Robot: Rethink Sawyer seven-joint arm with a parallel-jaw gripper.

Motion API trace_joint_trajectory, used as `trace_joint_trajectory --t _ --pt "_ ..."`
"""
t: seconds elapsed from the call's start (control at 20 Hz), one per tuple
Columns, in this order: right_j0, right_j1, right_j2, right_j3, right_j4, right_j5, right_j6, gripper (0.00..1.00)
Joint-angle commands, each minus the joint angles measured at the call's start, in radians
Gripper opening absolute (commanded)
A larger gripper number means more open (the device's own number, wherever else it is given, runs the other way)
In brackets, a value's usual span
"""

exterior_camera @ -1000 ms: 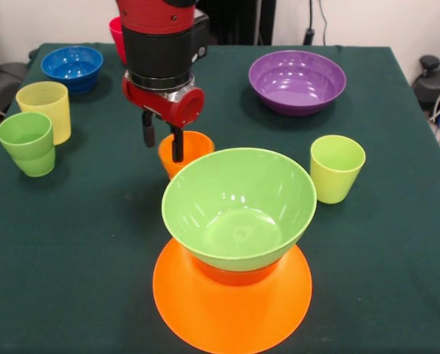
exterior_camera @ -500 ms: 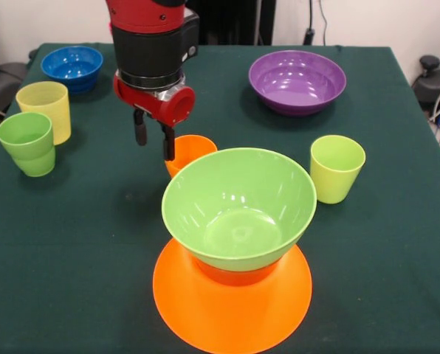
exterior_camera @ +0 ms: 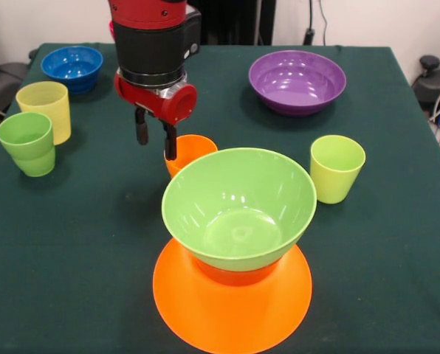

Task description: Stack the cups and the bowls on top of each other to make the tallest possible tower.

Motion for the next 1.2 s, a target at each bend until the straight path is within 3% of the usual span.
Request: trace_joint_trajectory --t 0.05,0.75,1.2 --pt "-0.019 -0.024 0.103 0.065 -0.084 0.128 -0.238 1.00" --pt "-0.041 -0.047 0.119 0.114 -0.096 0.163 -0.241 1.00" --pt "-0.052 -0.036 0.127 0.173 -0.108 0.114 -0.205 1.00"
